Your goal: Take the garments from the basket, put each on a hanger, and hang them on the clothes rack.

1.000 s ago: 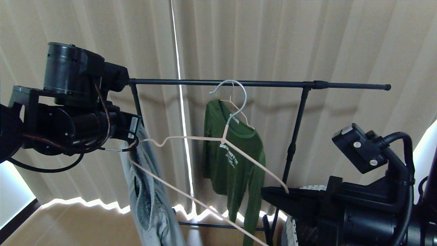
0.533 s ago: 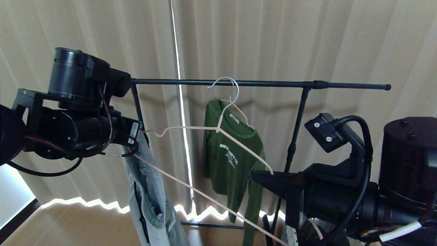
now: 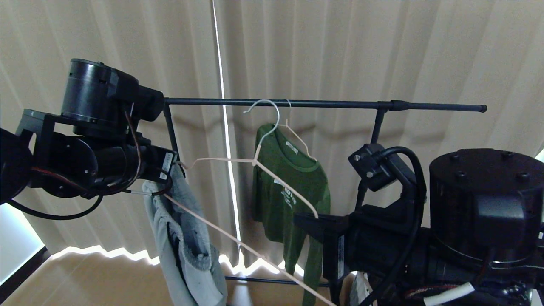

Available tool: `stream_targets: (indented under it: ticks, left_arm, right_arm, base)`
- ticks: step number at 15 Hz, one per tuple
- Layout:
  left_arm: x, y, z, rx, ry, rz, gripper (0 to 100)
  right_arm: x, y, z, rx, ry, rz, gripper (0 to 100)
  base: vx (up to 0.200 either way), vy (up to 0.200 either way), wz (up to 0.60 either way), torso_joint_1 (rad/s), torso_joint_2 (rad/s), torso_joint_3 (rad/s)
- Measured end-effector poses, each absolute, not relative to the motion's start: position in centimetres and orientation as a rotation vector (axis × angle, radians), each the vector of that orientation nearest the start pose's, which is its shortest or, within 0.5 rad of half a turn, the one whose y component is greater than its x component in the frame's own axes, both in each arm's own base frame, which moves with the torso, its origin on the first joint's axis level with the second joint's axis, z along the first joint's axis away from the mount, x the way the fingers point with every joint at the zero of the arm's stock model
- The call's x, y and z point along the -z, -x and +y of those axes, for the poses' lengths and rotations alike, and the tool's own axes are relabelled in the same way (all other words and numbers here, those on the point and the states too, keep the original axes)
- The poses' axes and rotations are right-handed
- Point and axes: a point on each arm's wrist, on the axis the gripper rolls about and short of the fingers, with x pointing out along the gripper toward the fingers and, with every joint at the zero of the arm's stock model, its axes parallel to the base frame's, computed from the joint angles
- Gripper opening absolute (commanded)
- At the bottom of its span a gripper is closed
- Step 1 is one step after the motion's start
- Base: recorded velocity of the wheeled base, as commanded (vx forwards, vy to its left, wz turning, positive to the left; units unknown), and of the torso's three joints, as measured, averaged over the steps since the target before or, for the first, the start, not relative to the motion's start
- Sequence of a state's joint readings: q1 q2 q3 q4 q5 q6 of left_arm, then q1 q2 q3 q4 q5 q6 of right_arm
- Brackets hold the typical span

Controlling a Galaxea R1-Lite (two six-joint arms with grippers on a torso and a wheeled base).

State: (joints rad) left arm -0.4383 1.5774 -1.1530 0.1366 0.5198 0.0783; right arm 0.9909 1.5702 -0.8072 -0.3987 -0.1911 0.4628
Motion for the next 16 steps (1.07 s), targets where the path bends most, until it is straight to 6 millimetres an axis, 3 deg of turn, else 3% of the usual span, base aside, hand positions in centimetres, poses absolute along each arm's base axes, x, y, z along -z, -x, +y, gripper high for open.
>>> stream_targets:
  ticks: [3,6,12,16]
  left_arm:
    - [-24.6,-25.9,-10.7,-0.067,-0.324,0.495,0]
    - [-24.8,-26.1,-10.8,-0.071,-0.319,0.490,0]
    - [-24.8,-25.6,-11.2,-0.050,-0.335,0.510,0]
    - [-25.4,-24.1,-12.1,0.000,-0.346,0.516,0]
  right_arm:
    - [-19.8,-13.7,23.4,-0.754,-0.239,0.507,0]
    - [-19.1,-13.5,23.9,-0.731,-0.225,0.523,0]
    - [-17.8,-16.1,25.0,-0.616,-0.226,0.525,0]
    - [-17.8,-17.4,26.2,-0.574,-0.255,0.511,0]
  base:
    - [0.000,0.000,0.00,0.000,0.00,0.000]
    - [0.000,0.000,0.00,0.000,0.00,0.000]
    - [0.000,0.000,0.00,0.000,0.00,0.000]
    - [0.000,0.000,0.00,0.000,0.00,0.000]
